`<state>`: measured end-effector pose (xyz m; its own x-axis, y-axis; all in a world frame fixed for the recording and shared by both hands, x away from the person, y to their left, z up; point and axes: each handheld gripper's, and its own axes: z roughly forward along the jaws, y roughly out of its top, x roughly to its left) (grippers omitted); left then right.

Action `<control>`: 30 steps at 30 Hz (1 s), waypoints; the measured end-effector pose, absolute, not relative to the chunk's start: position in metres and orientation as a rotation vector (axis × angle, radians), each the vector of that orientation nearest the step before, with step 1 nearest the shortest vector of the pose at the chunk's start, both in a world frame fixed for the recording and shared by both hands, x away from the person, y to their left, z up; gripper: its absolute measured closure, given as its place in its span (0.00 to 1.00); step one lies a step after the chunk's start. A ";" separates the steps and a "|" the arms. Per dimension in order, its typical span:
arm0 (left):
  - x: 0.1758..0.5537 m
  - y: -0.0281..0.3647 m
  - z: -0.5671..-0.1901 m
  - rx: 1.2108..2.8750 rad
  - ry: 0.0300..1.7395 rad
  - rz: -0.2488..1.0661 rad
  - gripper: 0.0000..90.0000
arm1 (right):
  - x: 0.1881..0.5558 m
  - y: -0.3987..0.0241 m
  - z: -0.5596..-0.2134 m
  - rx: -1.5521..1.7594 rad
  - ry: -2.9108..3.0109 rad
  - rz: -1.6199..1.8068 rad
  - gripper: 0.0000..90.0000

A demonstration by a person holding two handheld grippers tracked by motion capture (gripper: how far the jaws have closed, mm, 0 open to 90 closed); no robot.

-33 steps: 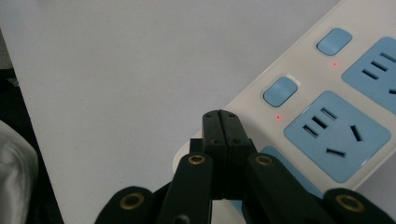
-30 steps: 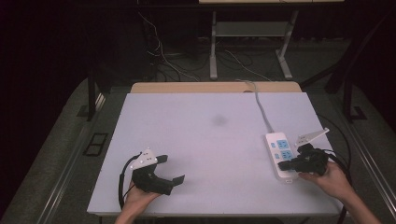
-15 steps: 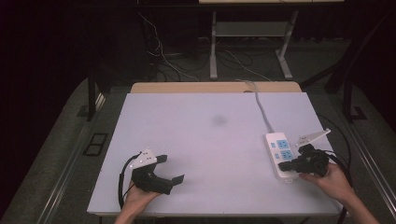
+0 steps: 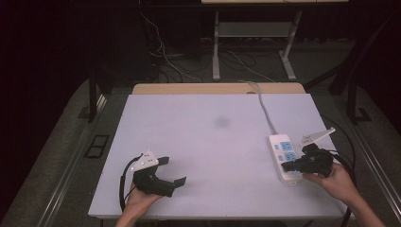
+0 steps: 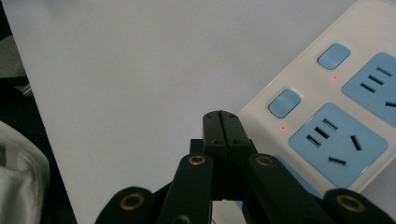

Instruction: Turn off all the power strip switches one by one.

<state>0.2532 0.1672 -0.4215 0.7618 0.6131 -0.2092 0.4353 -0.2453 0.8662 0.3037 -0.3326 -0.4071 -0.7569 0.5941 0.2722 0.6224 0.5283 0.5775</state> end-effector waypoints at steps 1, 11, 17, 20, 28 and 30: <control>0.253 0.167 -0.421 1.883 0.802 0.207 0.00 | 0.304 -0.332 -0.406 -1.079 -2.710 -1.050 1.00; 0.253 0.168 -0.421 1.882 0.802 0.208 0.00 | 0.305 -0.332 -0.397 -1.063 -2.713 -1.057 1.00; 0.253 0.168 -0.421 1.882 0.802 0.208 0.00 | 0.307 -0.331 -0.392 -1.054 -2.719 -1.058 1.00; 0.253 0.168 -0.421 1.881 0.802 0.208 0.00 | 0.308 -0.331 -0.389 -1.049 -2.724 -1.057 1.00; 0.253 0.168 -0.421 1.880 0.804 0.210 0.00 | 0.314 -0.330 -0.381 -1.043 -2.736 -1.056 1.00; 0.253 0.168 -0.421 1.880 0.804 0.211 0.00 | 0.316 -0.329 -0.379 -1.041 -2.738 -1.058 1.00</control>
<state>0.2527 0.1682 -0.4207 0.7604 0.6150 -0.2085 0.4335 -0.2416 0.8682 0.3155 -0.3291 -0.3791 -0.7763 0.5783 0.2508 0.5967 0.5461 0.5879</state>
